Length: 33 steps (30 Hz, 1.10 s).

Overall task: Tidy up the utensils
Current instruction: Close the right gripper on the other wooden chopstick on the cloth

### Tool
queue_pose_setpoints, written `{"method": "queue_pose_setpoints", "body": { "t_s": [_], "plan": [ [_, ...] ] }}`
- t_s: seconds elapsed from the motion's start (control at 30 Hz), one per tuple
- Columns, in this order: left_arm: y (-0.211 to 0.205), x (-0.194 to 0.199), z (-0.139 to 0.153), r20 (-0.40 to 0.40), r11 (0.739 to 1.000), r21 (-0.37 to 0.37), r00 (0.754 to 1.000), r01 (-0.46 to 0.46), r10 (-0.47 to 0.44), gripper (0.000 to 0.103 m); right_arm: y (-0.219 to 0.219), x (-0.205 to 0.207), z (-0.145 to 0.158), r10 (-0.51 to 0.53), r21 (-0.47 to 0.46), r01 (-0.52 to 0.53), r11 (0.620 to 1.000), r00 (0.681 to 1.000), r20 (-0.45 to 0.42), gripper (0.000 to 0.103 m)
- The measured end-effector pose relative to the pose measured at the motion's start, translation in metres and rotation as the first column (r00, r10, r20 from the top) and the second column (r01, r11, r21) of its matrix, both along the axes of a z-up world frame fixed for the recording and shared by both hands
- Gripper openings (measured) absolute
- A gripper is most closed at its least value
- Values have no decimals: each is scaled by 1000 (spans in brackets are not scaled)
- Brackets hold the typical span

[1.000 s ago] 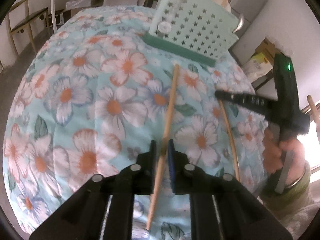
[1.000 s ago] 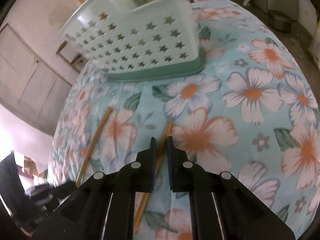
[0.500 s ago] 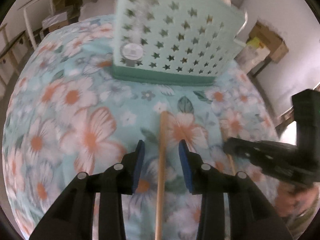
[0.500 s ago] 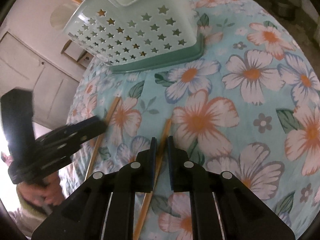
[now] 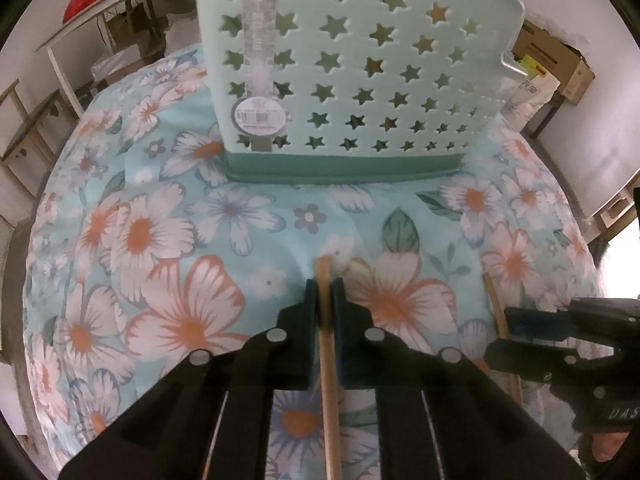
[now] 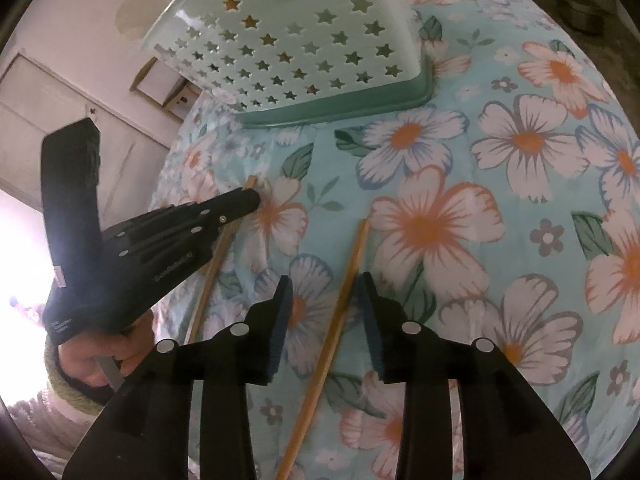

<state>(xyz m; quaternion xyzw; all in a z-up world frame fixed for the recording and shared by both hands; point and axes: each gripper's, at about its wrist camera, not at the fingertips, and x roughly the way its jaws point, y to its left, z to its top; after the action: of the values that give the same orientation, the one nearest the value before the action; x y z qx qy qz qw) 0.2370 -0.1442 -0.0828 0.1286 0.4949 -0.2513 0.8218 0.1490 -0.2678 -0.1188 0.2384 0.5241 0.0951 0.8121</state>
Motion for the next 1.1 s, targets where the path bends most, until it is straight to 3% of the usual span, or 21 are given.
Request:
{"method": "queue_pose_setpoints", "body": {
  "t_s": [0.1,0.27,0.5,0.9,1.1],
  "plan": [
    [-2,-10,-2,41,1000,29,999,5,-6,6,10,1,1,4,-71,-3,997,1000,14,31],
    [-4,-15,-2,78,998,61,997,15,-20,6,20,4,0,-4,-201,11,980,999,36,11],
    [-12,-20,0,91,997,76,996,18,-25,6,7,5,0,-50,-134,55,989,998,41,5],
    [-9,-15,1,99,996,84,995,22,-31,6,-8,2,13,-89,-94,97,991,993,80,5],
    [0,-16,10,104,1000,29,994,11,-14,6,-11,-3,19,-104,-78,112,991,990,98,5]
  ]
}}
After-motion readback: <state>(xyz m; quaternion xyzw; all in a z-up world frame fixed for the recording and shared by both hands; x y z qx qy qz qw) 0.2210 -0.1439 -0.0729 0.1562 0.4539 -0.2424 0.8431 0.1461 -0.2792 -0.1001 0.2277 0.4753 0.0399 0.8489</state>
